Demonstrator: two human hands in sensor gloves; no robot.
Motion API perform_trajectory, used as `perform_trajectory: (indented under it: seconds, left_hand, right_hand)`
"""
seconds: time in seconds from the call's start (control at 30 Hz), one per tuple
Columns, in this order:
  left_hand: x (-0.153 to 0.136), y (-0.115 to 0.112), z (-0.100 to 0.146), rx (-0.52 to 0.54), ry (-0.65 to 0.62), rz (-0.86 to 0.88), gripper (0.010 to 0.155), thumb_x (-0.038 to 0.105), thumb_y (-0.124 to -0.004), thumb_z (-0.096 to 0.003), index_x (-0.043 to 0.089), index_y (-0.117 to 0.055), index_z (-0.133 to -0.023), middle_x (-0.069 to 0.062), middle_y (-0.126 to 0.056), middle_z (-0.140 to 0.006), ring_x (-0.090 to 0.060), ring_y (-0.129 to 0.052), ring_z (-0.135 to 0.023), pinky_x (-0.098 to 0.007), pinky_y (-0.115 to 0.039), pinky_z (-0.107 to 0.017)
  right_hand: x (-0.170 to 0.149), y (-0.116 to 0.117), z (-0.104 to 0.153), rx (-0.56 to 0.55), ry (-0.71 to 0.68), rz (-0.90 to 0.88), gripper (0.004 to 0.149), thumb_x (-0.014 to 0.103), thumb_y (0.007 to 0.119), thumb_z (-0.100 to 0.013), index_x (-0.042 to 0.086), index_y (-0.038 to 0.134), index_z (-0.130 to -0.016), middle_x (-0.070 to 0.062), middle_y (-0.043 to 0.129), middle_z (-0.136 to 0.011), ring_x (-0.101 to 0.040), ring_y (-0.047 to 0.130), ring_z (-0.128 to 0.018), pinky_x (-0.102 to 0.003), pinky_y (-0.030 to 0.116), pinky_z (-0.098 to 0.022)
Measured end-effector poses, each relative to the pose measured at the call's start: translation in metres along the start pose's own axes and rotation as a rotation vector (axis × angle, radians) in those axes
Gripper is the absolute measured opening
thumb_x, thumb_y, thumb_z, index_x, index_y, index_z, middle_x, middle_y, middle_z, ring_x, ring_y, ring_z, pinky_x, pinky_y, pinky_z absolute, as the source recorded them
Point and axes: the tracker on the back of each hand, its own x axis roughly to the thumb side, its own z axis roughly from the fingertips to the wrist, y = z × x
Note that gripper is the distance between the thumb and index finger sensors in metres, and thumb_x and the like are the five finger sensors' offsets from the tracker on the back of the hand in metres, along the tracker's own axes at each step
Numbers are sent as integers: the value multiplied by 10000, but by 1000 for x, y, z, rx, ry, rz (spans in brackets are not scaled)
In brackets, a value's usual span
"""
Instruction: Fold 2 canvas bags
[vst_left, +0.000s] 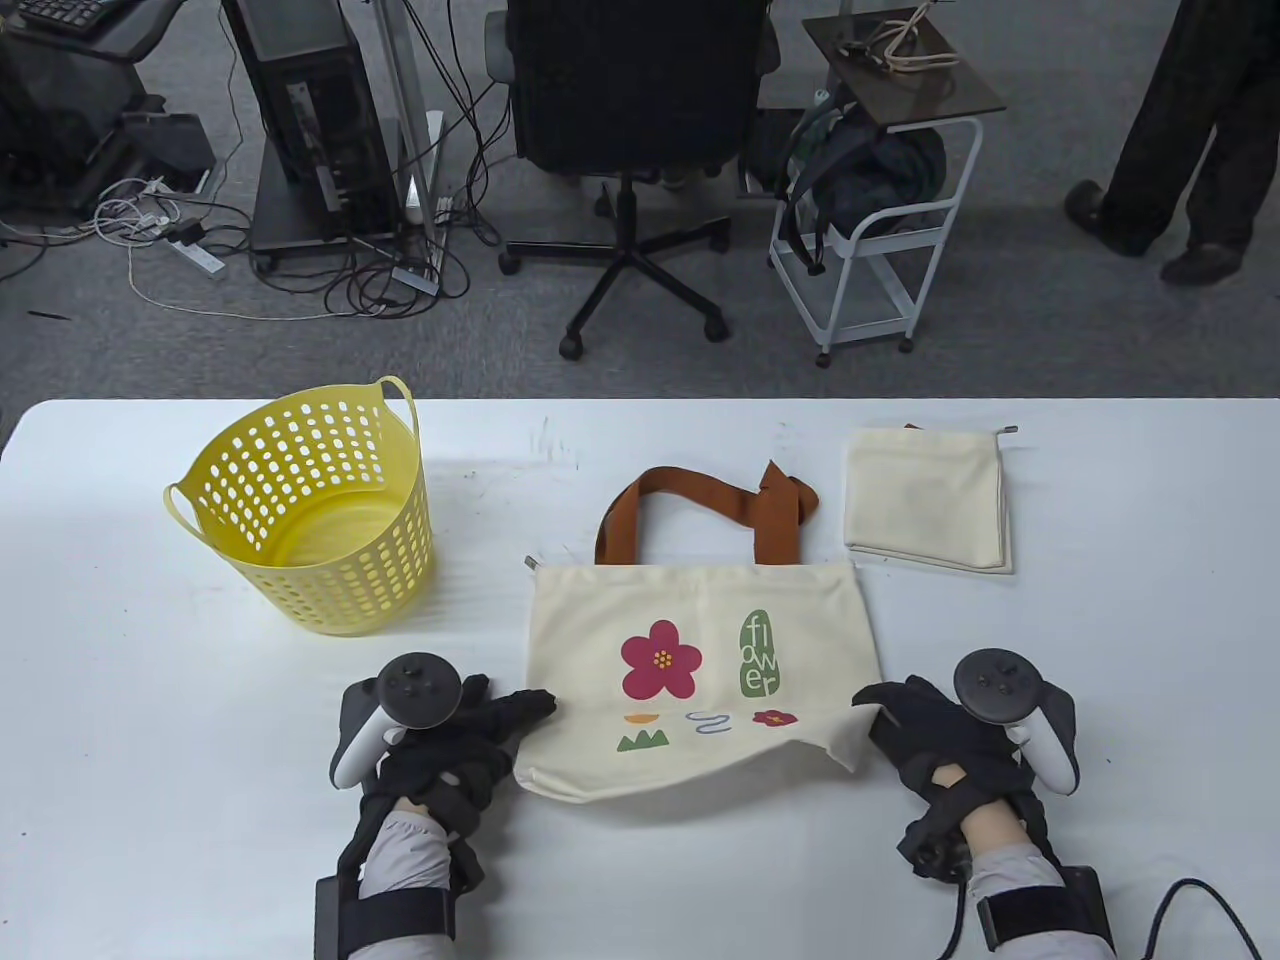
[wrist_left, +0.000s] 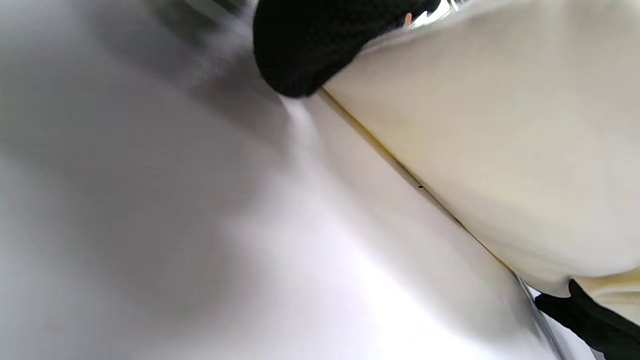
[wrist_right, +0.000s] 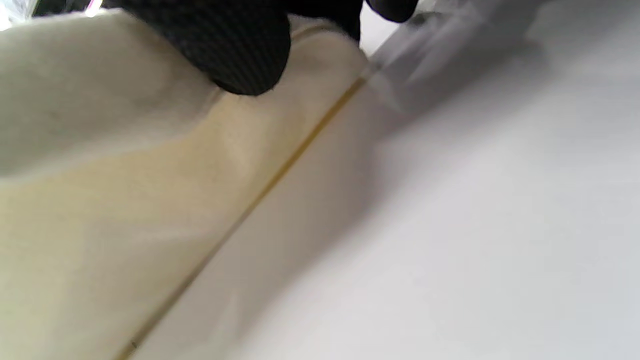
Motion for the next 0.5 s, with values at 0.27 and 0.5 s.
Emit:
perform_trajectory:
  seconds: [0.27, 0.5]
  left_hand:
    - [10, -4, 2, 193, 8, -39, 494, 382, -816, -578, 245, -774, -1051, -19, -811, -1061, -308, -429, -1114, -673, -241, -737]
    - [37, -14, 4, 398, 85, -248, 476, 355, -818, -581, 132, -830, -1001, -68, -993, -834, -307, -854, -865, -648, -521, -714]
  right_hand:
    - [4, 5, -1, -63, 43, 41, 455, 327, 706, -536, 137, 673, -948, -130, 795, -879, -370, 502, -984, -614, 293, -737]
    - [5, 11, -2, -28, 70, 81, 595, 402, 768, -517, 102, 574, -993, -154, 739, -874, -331, 434, -985, -595, 234, -741]
